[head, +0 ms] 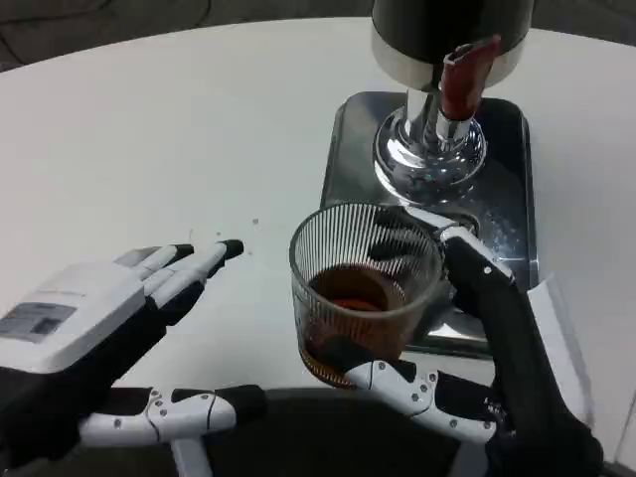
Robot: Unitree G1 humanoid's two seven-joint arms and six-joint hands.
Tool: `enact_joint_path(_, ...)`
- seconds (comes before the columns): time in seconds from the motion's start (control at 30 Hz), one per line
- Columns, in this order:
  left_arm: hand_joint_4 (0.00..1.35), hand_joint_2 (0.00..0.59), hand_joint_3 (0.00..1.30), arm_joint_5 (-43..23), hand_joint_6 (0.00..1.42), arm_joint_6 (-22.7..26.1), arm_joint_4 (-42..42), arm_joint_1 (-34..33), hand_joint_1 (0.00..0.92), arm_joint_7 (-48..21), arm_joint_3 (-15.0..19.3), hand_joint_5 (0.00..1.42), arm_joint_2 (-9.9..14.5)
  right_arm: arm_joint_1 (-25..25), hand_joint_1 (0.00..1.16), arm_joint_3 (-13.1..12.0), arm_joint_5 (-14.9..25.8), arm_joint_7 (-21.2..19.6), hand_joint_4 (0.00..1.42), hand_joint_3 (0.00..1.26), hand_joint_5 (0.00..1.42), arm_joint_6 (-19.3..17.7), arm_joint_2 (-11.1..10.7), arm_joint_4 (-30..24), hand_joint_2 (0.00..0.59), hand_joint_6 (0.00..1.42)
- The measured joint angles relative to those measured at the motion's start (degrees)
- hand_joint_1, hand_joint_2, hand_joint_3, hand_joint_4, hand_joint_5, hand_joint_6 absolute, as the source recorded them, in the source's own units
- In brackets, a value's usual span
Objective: Grasp the cup under the faucet to collect the drink, then remove the cup.
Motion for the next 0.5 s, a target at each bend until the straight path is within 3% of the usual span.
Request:
enact_joint_path(0.2, 0.0, 0.107, 0.0, -1.81, 0.0, 0.0, -3.13, 4.04, 0.0, -0.44, 2.82, 0.0, -0.37, 1.23, 0.76, 0.46, 0.14, 1.67, 0.92, 0.77, 1.12, -0.01, -0.37, -1.64, 0.229, 0.94)
enact_joint_path(0.5, 0.0, 0.104, 0.0, -2.31, 0.0, -0.9, -3.59, 6.09, 0.0, -0.45, 4.12, 0.0, -0.42, 2.73, 0.76, 0.18, 0.53, 3.08, 0.92, 0.77, 1.12, -0.06, -1.34, -2.86, 0.229, 0.94)
